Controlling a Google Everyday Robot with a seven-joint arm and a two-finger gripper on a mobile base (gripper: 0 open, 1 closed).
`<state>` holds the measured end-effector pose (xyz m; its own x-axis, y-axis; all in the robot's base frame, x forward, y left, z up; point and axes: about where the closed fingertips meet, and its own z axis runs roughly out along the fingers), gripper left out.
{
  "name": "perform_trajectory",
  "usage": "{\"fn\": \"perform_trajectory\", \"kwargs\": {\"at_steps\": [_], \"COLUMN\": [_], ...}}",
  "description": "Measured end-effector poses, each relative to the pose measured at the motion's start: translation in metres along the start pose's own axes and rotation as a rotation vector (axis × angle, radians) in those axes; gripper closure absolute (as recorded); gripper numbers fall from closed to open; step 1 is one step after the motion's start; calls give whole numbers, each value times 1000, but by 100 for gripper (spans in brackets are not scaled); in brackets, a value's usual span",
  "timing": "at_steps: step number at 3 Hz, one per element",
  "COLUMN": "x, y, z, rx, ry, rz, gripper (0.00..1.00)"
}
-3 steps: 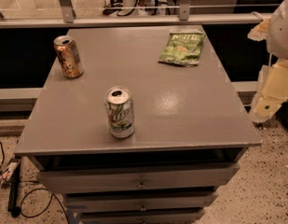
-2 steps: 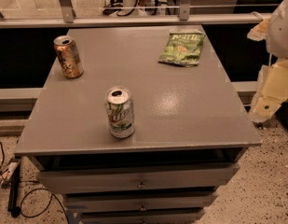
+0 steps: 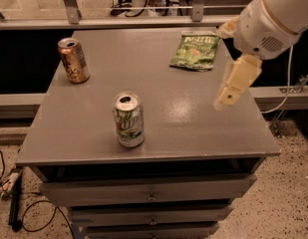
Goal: Move orange can near green jalapeno chip bag
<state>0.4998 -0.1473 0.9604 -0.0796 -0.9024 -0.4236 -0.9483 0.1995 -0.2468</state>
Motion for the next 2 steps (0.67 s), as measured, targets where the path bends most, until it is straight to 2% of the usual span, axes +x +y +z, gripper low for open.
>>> {"fn": "perform_trajectory", "kwargs": {"at_steps": [1,2], "x": [-45,-45], "y": [-40,-40], "z": [54,54], "rx": [-18,-18], "ry": [-157,-158], "rz": [-59,-60], "gripper": [0,0]}}
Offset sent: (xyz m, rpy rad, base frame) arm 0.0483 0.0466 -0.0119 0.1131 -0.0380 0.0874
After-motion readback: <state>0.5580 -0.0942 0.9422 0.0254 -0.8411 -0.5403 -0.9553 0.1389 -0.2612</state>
